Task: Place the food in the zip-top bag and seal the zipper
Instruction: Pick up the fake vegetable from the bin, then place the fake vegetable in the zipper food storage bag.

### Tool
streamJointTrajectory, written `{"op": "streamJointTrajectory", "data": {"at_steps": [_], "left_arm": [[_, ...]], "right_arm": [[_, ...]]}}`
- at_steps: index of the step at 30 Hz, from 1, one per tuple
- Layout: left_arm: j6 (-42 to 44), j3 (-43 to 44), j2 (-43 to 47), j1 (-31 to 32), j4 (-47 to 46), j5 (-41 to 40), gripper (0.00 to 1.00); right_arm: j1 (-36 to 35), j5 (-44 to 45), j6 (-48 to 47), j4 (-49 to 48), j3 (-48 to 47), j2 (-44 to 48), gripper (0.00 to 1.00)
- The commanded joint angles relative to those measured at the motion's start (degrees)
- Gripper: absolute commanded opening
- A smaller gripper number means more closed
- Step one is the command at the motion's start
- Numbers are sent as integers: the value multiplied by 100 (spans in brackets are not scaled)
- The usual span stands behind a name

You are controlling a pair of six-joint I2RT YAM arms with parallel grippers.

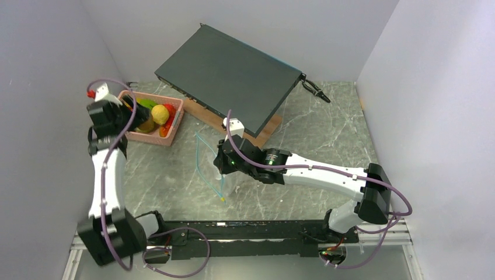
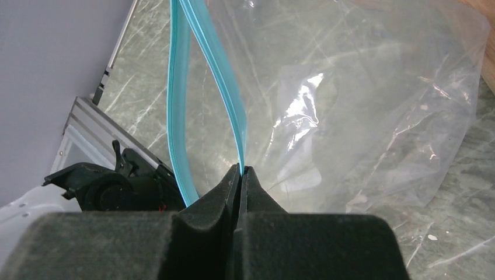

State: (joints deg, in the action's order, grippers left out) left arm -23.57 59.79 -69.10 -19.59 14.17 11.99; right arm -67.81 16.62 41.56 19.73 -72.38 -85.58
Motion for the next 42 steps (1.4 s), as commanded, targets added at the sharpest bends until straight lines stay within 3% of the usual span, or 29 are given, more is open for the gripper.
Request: {"op": "streamJointTrajectory", "data": {"at_steps": [1, 5, 9, 14, 19, 24, 27, 35, 42], "left_arm": [[-589, -1078, 1225, 228, 134, 1939, 22], [-679, -1633, 2446, 691, 209, 2713, 22], [-1031, -2089, 3745, 1140, -427, 3267, 23], [-1288, -2339, 4527, 1212, -866, 3891, 22], [-1414, -2303, 4603, 1249, -881, 4499, 23], [-798, -2010, 4478, 1337, 85, 4286, 25], [-856, -2166, 4227, 1344, 103, 4515, 25], [-2405, -2706, 4376, 1371, -1726, 4739, 26], [-1298, -2333, 4007, 1384, -23, 4589, 25]], "right_arm": [[-8, 20, 94, -61, -286, 76, 0], [-6, -94, 173, -22, -381, 108, 0], [8, -170, 220, -48, -479, 47, 0], [7, -300, 245, 3, -750, -119, 0], [17, -407, 292, -46, -935, -198, 0], [14, -506, 393, -146, -1049, -218, 0], [13, -581, 432, -231, -1075, -251, 0], [14, -621, 552, -212, -1018, -305, 0], [29, -748, 683, -411, -935, -88, 0]]}}
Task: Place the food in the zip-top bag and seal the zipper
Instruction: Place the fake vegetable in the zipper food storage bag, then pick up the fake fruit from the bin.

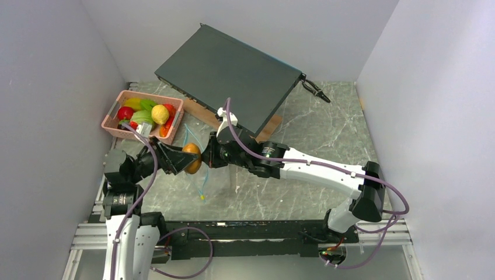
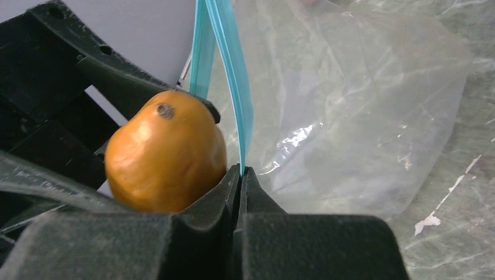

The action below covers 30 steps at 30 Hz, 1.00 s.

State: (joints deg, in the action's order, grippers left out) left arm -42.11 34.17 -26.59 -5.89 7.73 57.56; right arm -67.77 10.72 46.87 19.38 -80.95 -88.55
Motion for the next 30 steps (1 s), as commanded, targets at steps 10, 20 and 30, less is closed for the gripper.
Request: {"op": "streamJointTrajectory", "data": {"at_steps": [10, 20, 30], "left_arm": [[841, 267, -315, 5, 1174, -194, 73], [1251, 718, -339, 13, 1743, -296, 100], [1718, 1352, -210, 9, 1819, 126, 100]], "right_arm": [[75, -277, 373, -709, 299, 545, 0], [109, -378, 394, -760, 409, 546, 0], [113, -345, 275, -681, 752, 668, 0]]}}
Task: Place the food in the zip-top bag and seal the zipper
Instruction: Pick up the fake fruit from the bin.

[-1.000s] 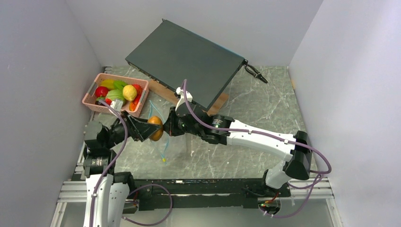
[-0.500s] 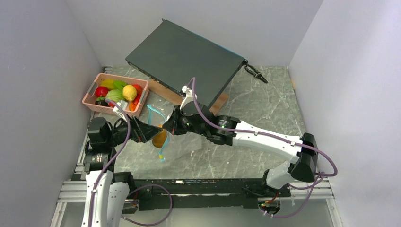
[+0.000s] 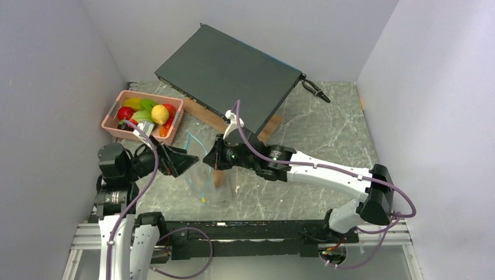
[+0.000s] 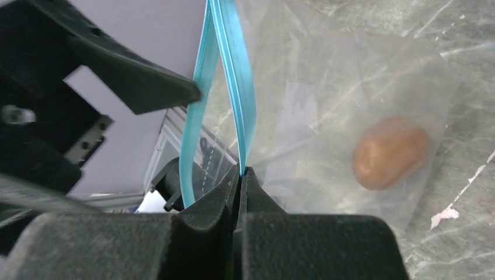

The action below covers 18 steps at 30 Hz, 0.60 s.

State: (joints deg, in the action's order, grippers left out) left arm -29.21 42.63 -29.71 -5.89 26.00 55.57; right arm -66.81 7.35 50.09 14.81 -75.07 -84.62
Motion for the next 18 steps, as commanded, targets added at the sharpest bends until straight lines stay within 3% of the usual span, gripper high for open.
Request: {"op": "streamJointTrajectory", "data": {"at_steps": [1, 3, 5, 7, 10, 12, 18], "left_arm": [[523, 618, 112, 13, 38, 370, 100], [760, 893, 158, 12, 166, 325, 100], [1021, 1199, 184, 9, 392, -265, 100], [1193, 1542, 194, 9, 742, -1469, 100], [919, 1704, 106, 9, 1174, -3928, 100], [760, 1648, -71, 13, 1313, -4943, 100], [722, 1230, -967, -8, 468, -5193, 100]], "right_arm": [[15, 0, -60, -224, 232, 305, 0], [9, 16, -120, -189, 313, 354, 0], [-7, 53, -153, -136, 340, 395, 0], [-14, 87, -184, -104, 346, 447, 0], [-29, 123, -226, -71, 329, 492, 0], [-32, 126, -234, -70, 322, 491, 0], [-28, 232, -355, 81, 139, 469, 0]]}}
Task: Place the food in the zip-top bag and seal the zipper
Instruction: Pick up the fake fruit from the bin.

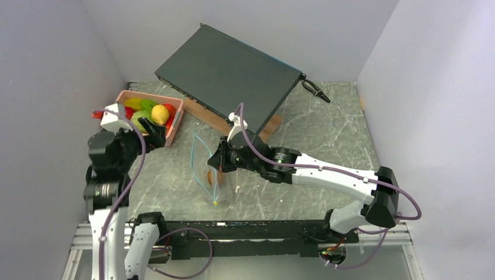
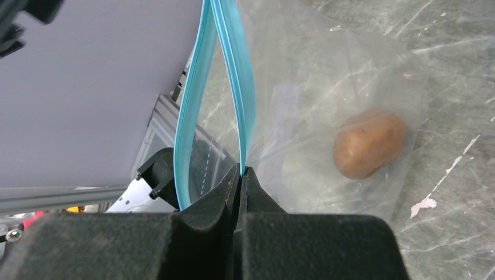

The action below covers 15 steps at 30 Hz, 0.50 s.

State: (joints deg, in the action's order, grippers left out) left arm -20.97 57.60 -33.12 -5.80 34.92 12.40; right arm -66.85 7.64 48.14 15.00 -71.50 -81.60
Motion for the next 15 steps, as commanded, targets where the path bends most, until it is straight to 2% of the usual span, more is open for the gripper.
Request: {"op": "streamJointTrajectory", "data": {"at_steps": [1, 4, 8, 10, 12, 15], "left_arm": [[-108, -320, -769, -36, -624, -916, 100], [-159, -490, -1204, -220, -1257, -1065, 100], [-551, -872, -1831, -981, -2451, -787, 100], [-332, -973, -2322, -1091, -3117, -860, 100], [-198, -755, -2923, -1204, -3266, -948, 100], [-376, -388, -3713, -1408, -3321, -514, 100]], "right_arm": [[-27, 237, -183, 82, -252, 163, 0], [-28, 322, -265, 148, -361, 150, 0], [-27, 333, -337, 215, -487, 80, 0], [-28, 319, -355, 223, -521, 36, 0], [-30, 269, -358, 139, -491, 23, 0], [-22, 281, -396, 172, -576, -51, 0]]}}
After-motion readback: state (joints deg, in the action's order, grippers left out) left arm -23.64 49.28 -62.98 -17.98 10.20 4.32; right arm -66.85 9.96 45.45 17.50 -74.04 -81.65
